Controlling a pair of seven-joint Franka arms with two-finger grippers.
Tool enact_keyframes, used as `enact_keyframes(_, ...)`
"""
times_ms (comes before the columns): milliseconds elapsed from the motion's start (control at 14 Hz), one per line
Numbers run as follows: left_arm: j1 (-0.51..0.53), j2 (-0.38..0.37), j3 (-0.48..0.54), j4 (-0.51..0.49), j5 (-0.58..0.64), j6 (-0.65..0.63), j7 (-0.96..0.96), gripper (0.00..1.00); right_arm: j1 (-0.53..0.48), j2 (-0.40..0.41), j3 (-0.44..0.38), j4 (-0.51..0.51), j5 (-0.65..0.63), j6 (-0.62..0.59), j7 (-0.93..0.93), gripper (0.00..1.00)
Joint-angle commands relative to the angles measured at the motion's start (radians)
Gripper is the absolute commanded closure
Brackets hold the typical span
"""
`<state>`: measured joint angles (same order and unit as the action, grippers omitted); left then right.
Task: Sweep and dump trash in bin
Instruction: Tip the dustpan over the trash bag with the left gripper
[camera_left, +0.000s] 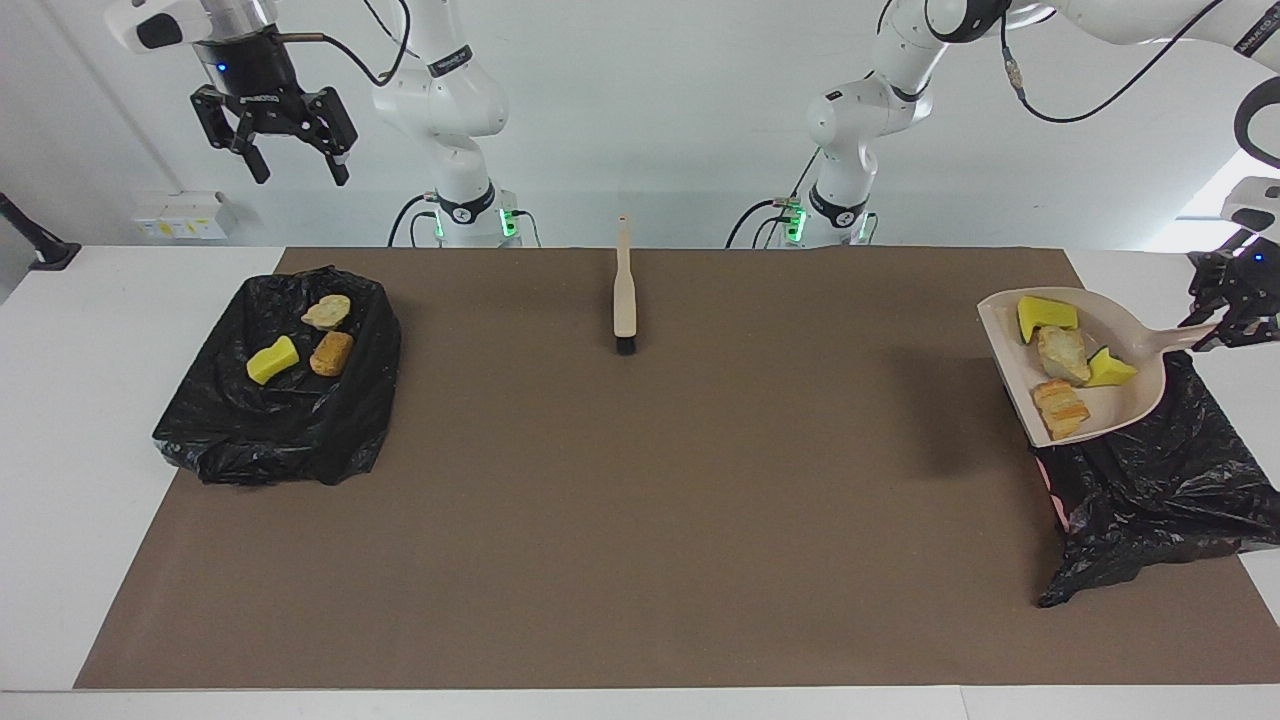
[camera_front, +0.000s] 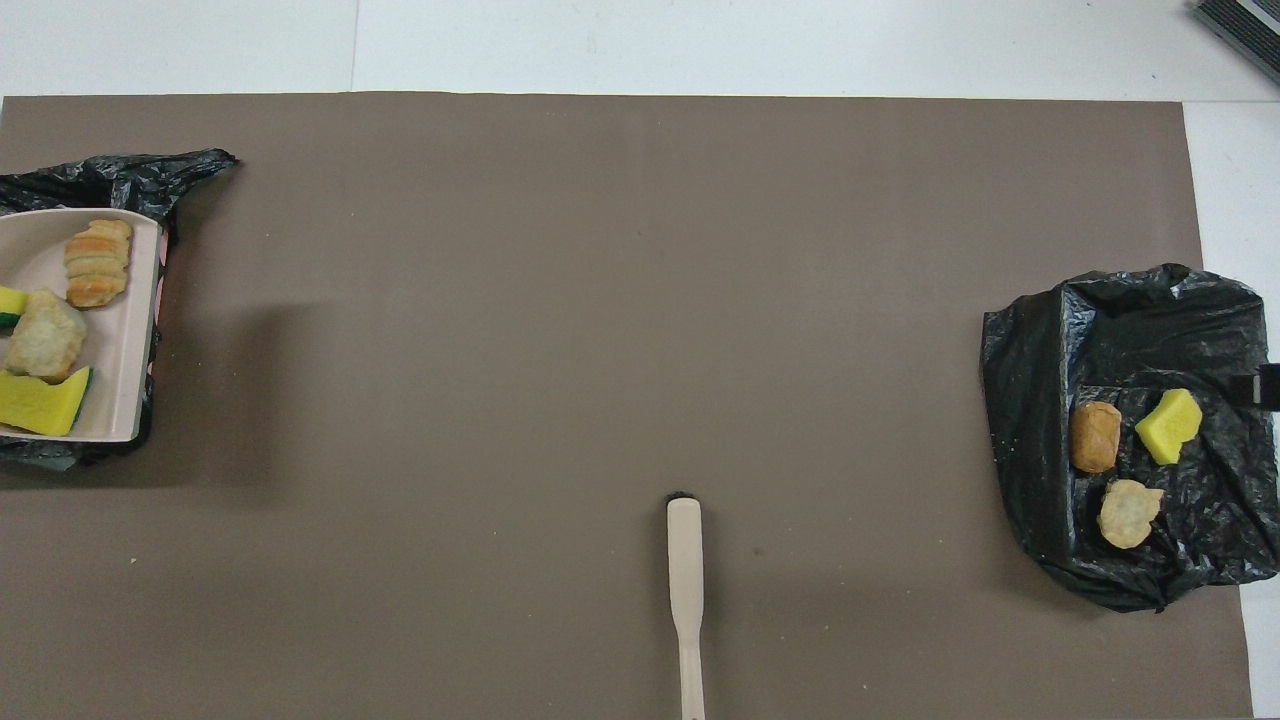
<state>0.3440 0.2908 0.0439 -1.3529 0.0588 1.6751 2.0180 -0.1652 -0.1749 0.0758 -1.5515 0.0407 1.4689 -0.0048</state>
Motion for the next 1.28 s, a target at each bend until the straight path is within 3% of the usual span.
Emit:
enact_keyframes(0,0.061,0.074,-0.009,0.132,0.051,0.004,0.088,1.0,-0.01,0.077,0.012,0.062,-0.011,-0.015,-0.014,0.0)
enact_keyframes(285,0.084,0.076,-0.006,0.136,0.139,0.099,0.119,1.0,-0.013,0.052,0.009,0.001,-0.019,0.005,-0.003,0.0)
enact_keyframes(856,0.089,0.085,0.028,0.135,0.281,0.261,0.105,1.0,-0.002,0.051,0.01,0.011,-0.022,-0.004,-0.011,0.0)
enact_keyframes(999,0.085,0.1,0.028,0.135,0.312,0.285,0.058,1.0,0.004,0.051,0.018,0.011,-0.013,-0.004,-0.011,0.0)
enact_keyframes(1213,0.02,0.099,0.022,0.109,0.464,0.31,-0.086,1.0,0.006,0.051,0.018,0.011,-0.01,-0.004,-0.011,0.0)
